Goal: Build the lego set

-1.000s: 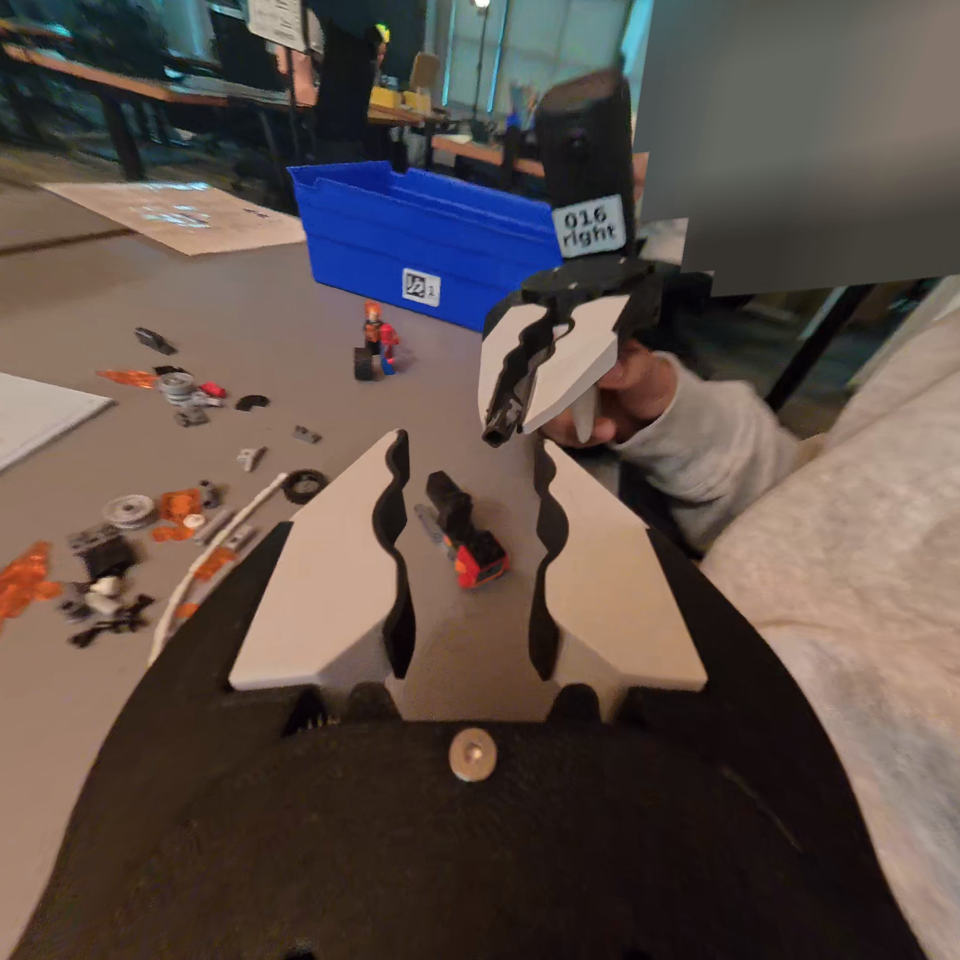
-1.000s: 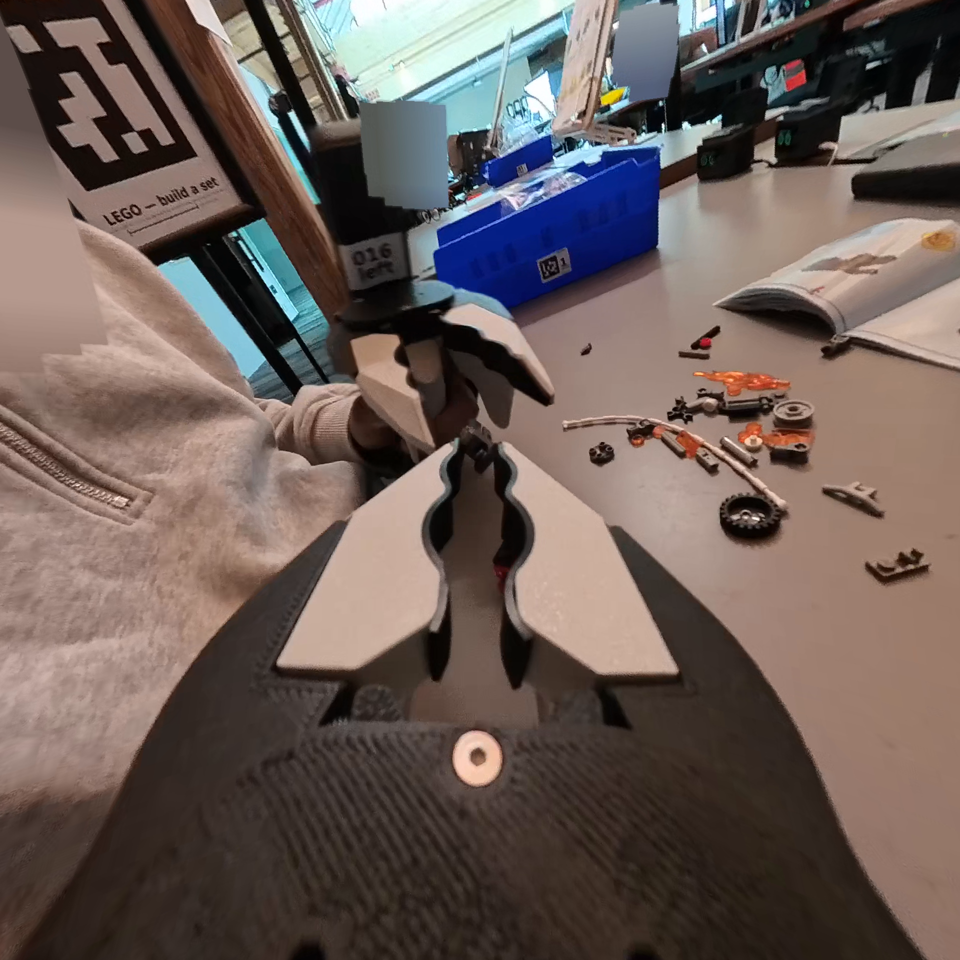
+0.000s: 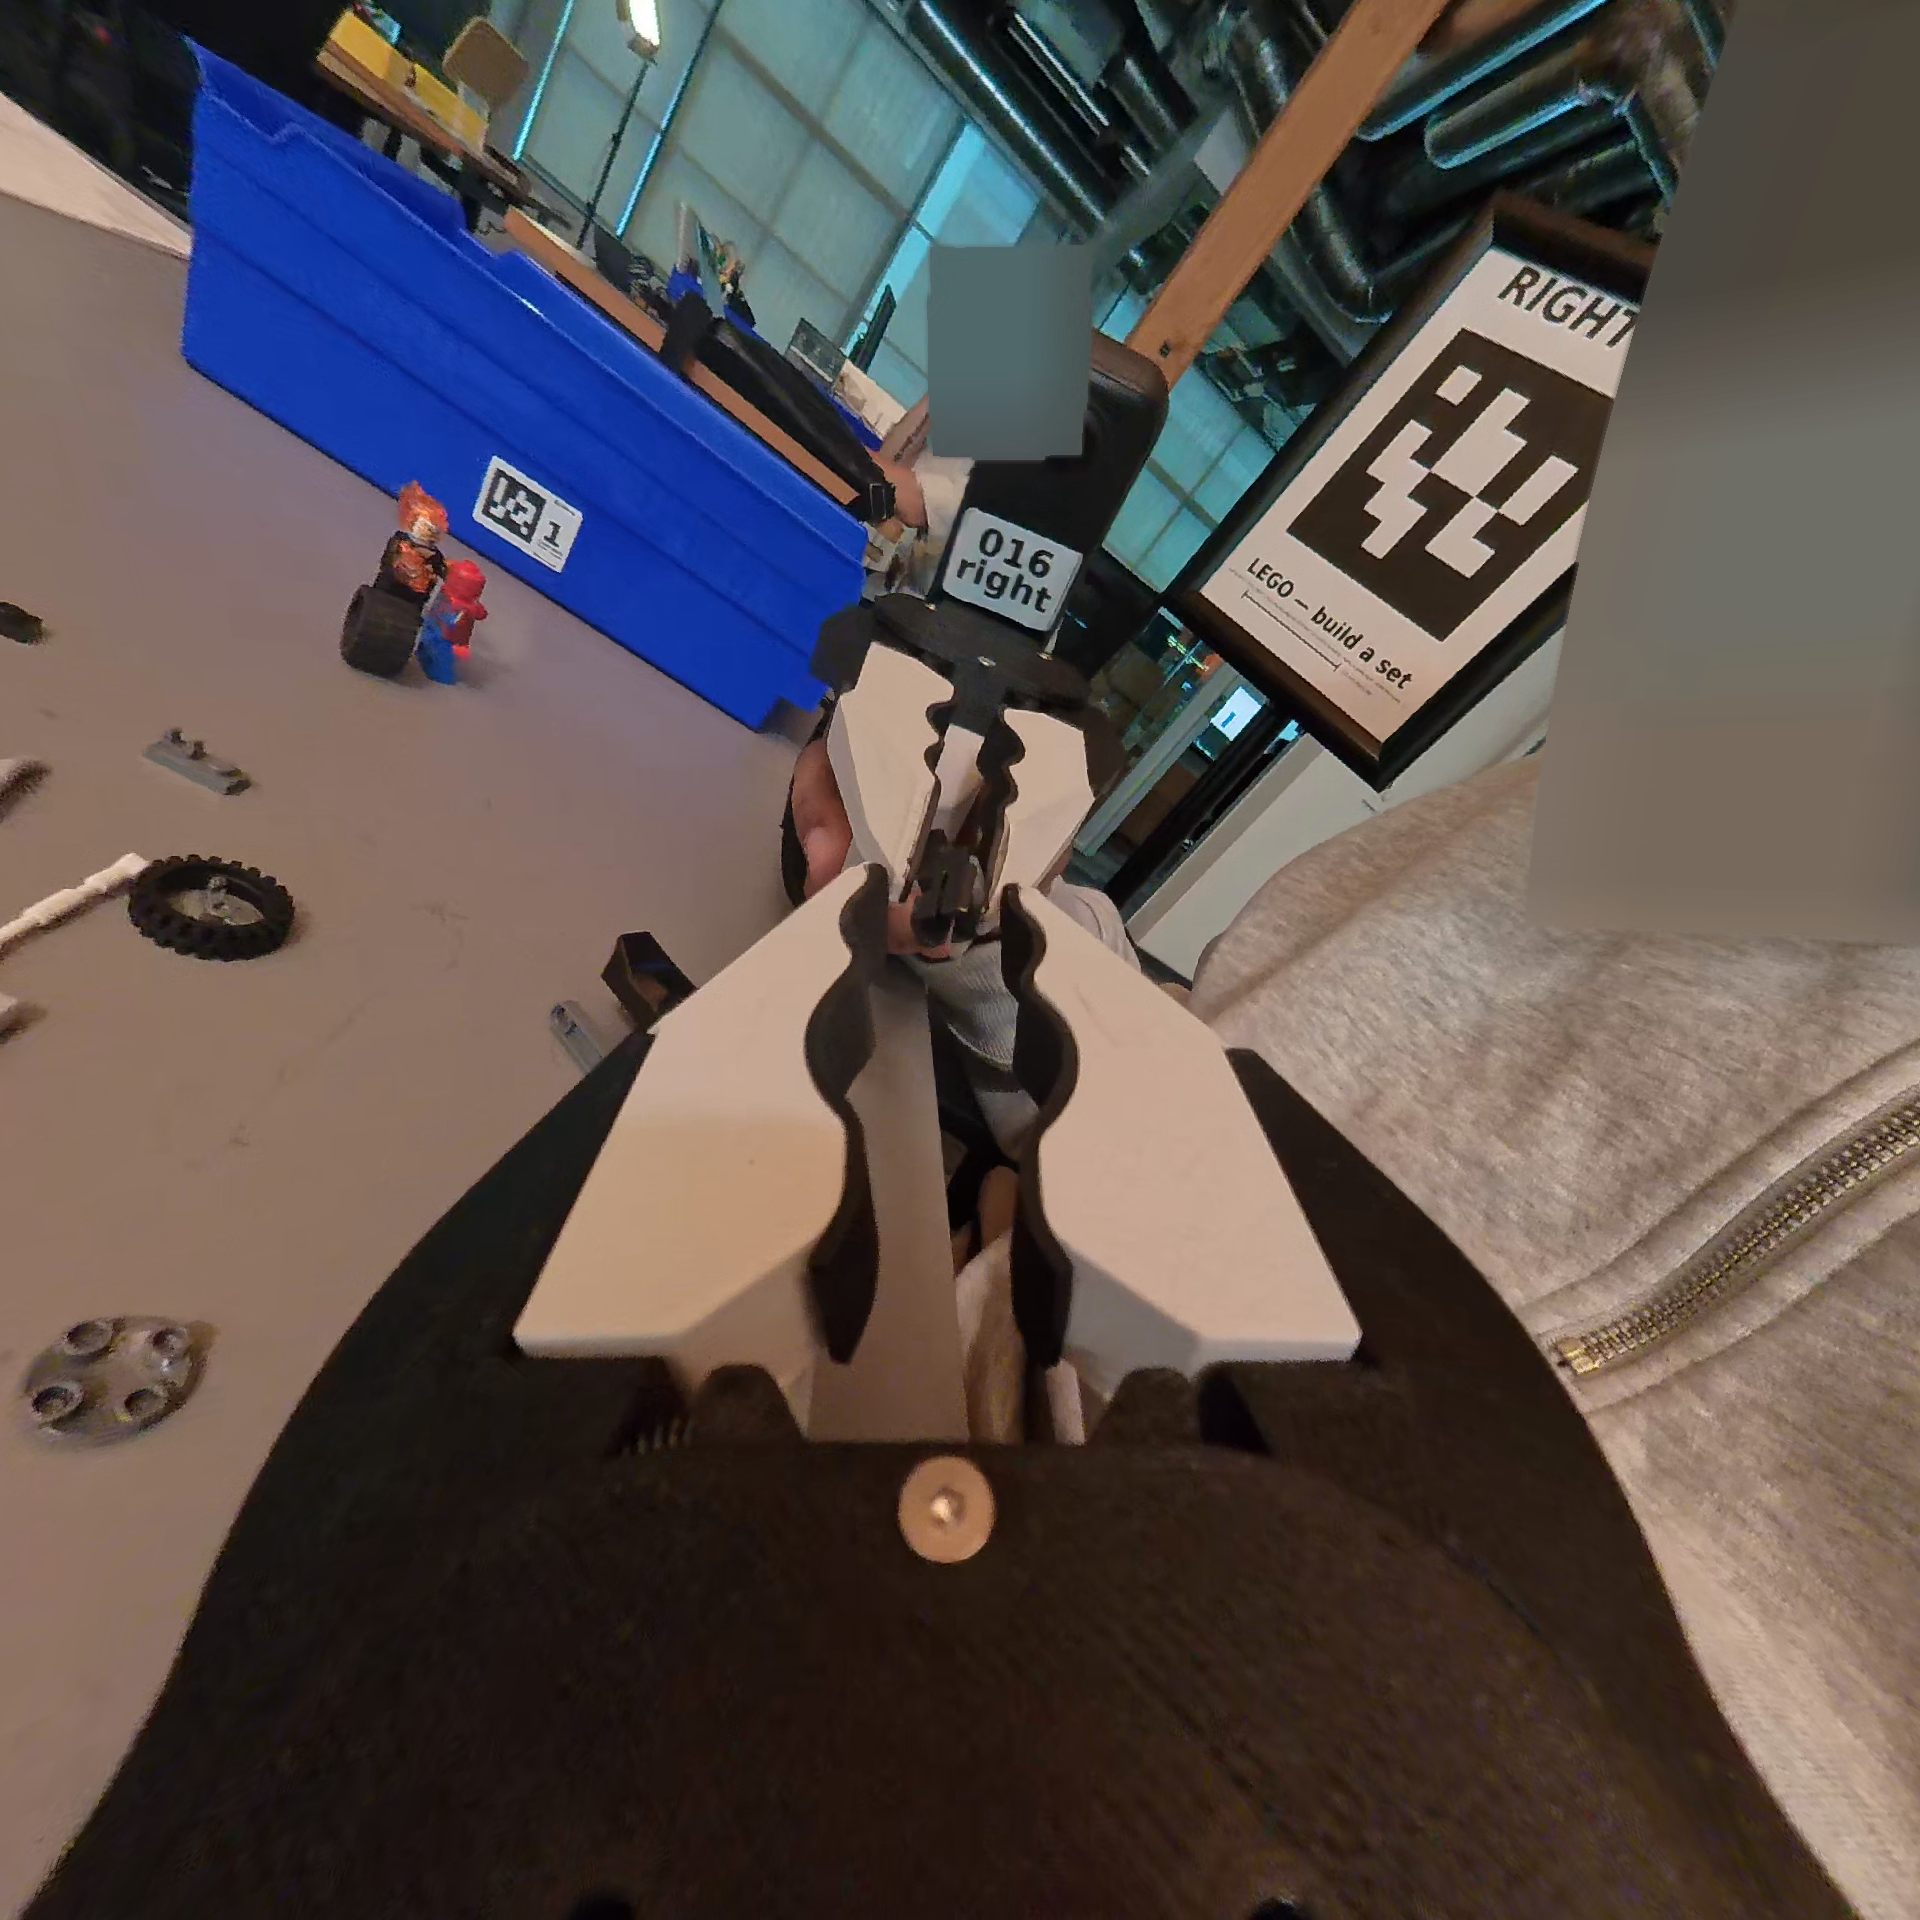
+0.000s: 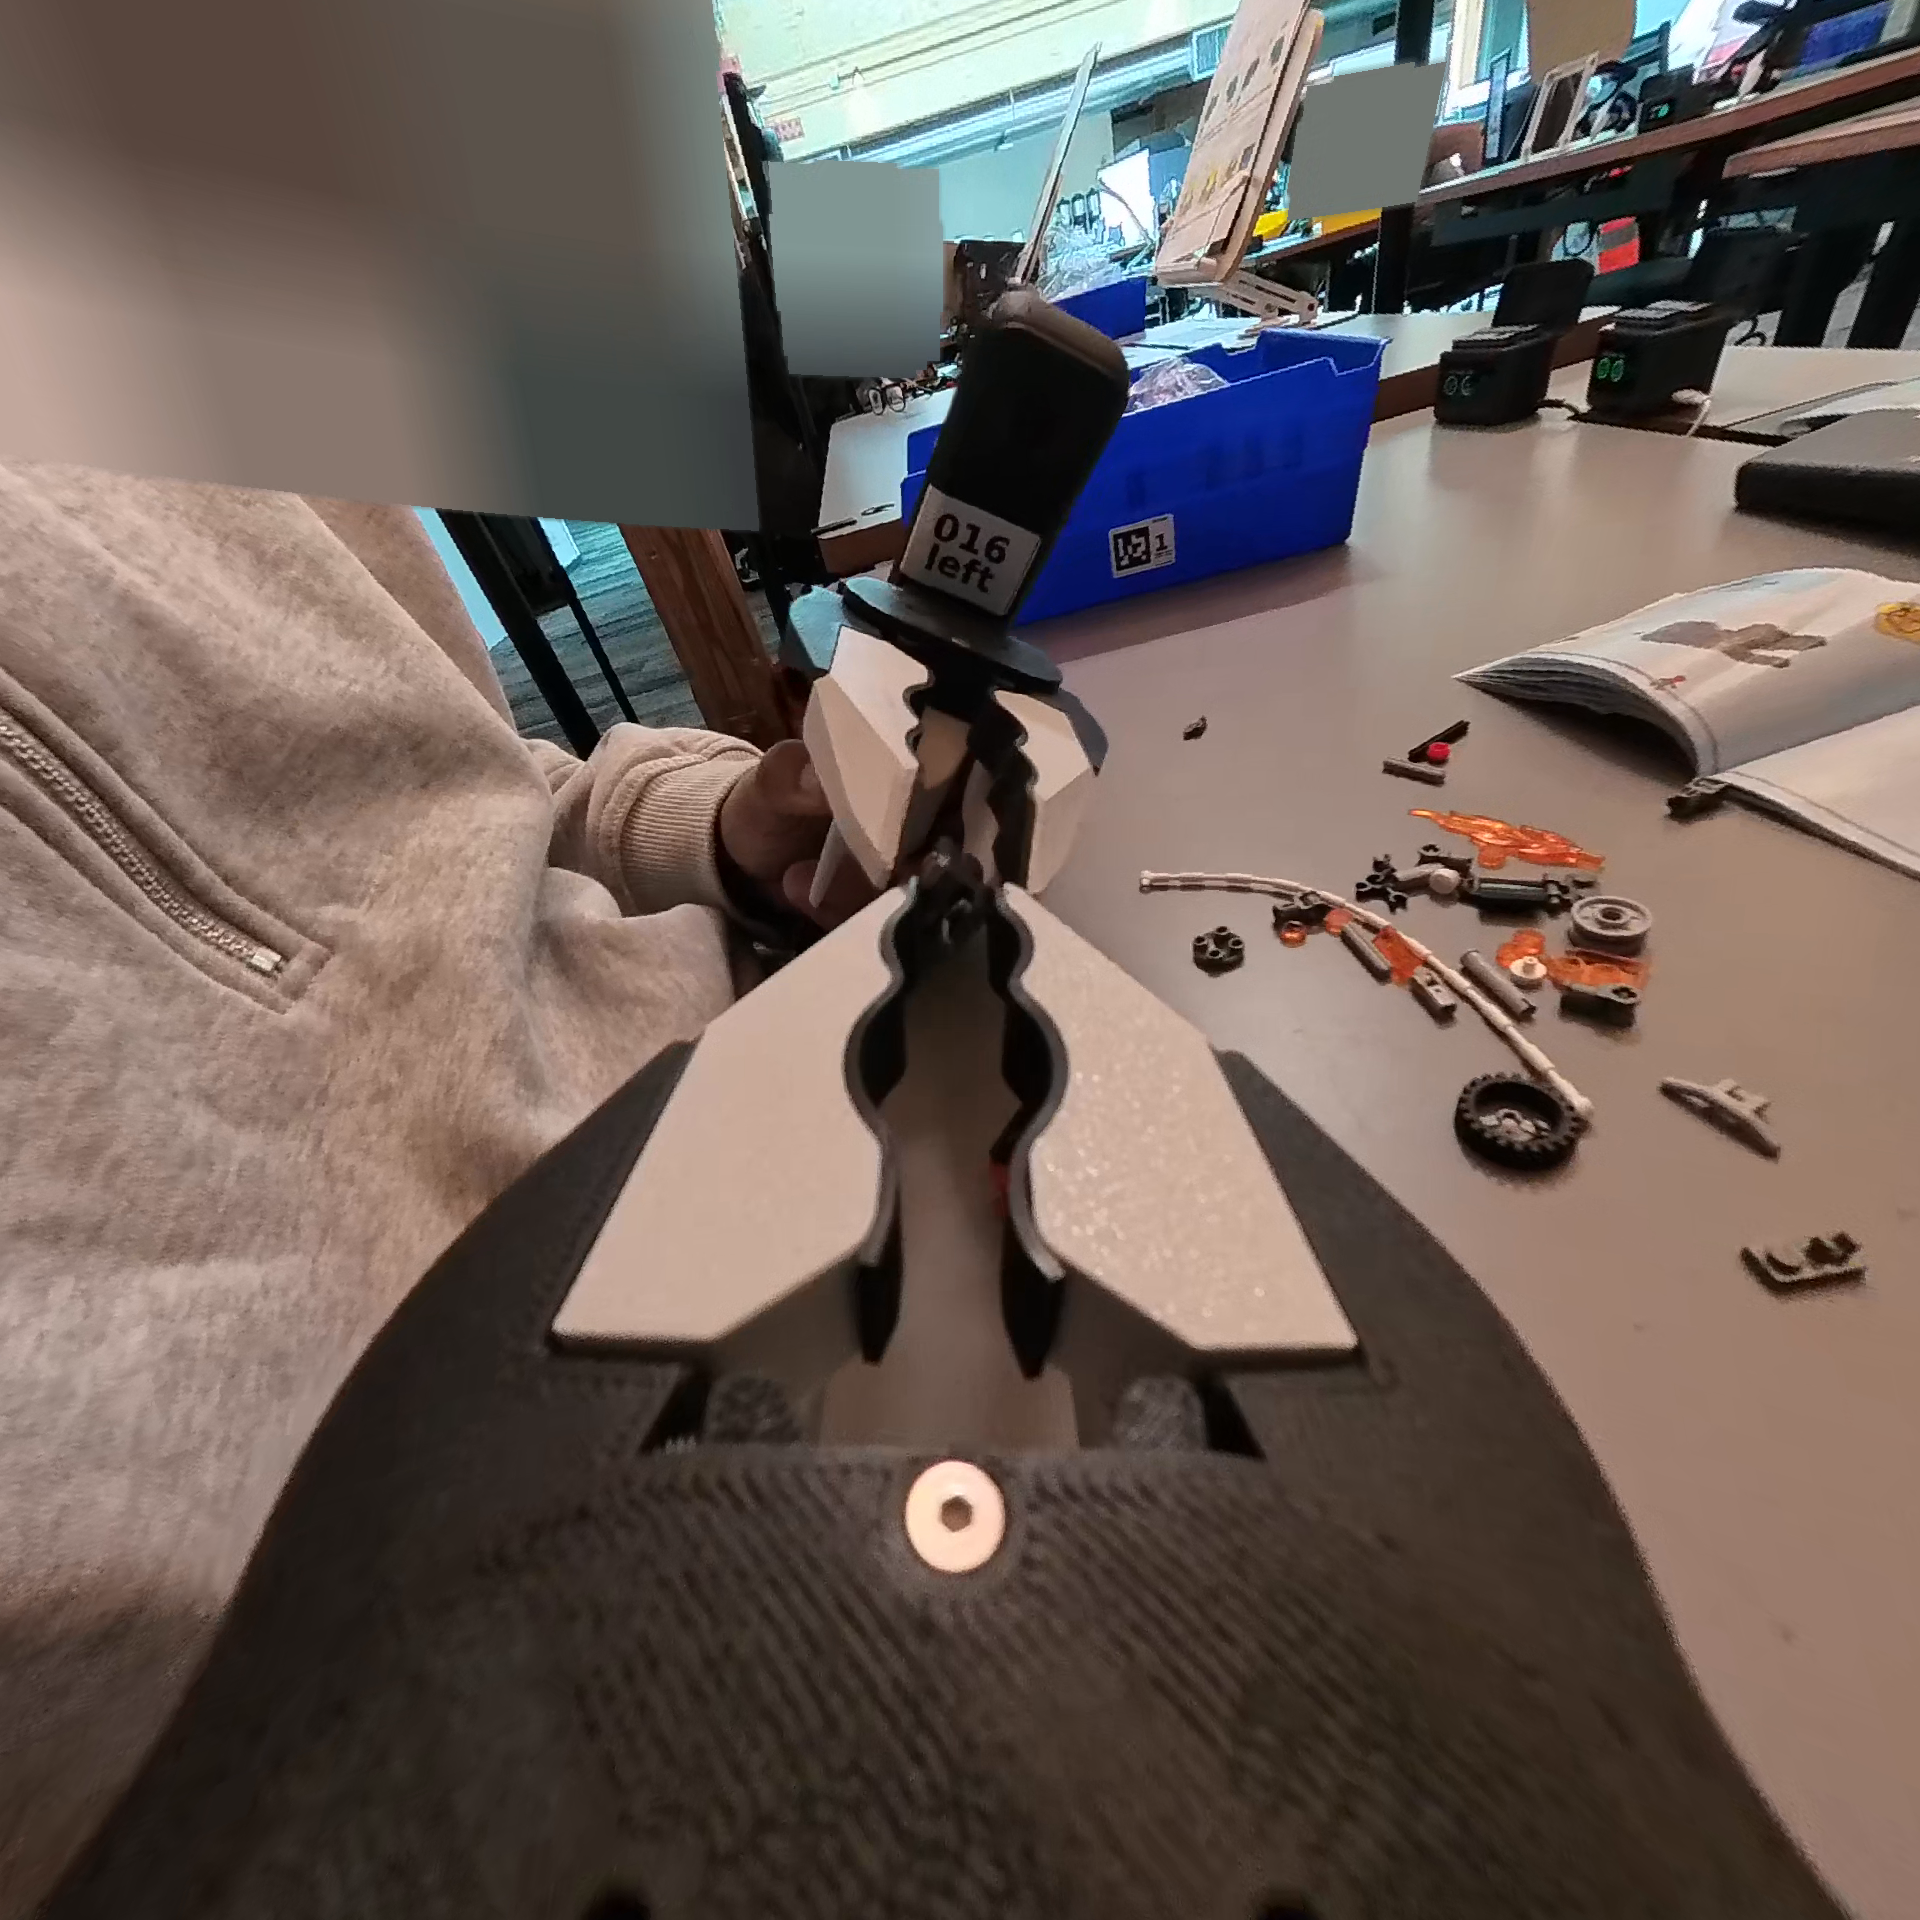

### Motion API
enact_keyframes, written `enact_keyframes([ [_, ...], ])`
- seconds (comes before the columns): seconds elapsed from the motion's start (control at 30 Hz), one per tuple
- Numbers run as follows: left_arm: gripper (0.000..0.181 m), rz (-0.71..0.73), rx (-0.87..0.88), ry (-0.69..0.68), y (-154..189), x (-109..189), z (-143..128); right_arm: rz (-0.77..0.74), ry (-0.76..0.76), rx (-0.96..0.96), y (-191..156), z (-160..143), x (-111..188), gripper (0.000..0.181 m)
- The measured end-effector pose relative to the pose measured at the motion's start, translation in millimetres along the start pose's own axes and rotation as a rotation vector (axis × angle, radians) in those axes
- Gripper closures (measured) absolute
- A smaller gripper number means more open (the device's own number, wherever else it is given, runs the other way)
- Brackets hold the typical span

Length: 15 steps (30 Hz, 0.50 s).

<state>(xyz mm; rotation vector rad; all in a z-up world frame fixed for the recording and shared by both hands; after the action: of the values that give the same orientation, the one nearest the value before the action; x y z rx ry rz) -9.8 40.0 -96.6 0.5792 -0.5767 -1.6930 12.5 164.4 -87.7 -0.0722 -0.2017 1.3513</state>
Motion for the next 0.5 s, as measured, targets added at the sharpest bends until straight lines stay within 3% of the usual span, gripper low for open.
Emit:
enact_keyframes([
  [0.27, 0.172, 0.035, 0.013, 0.061, -4.6, 6.2, 4.9, -0.129, 0.004, 0.071, 4.4, 1.8, -1.6, 0.168],
  [0.5, 0.173, 0.051, -0.004, 0.066, -4.0, 6.5, 5.4, -0.152, 0.021, 0.056, 7.2, 3.0, -0.2, 0.167],
])
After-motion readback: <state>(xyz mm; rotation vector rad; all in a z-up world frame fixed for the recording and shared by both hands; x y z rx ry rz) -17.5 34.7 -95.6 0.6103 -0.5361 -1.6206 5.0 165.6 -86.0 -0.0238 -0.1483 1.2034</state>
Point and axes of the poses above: each gripper's, where its closed fingertips meet, x back along the fingers, z out of its top, y = z × x across the jaws, the point moved 7 cm from there along x, back along the fingers, and after that the axes turned 4 degrees about x, right-handed, at the moved point
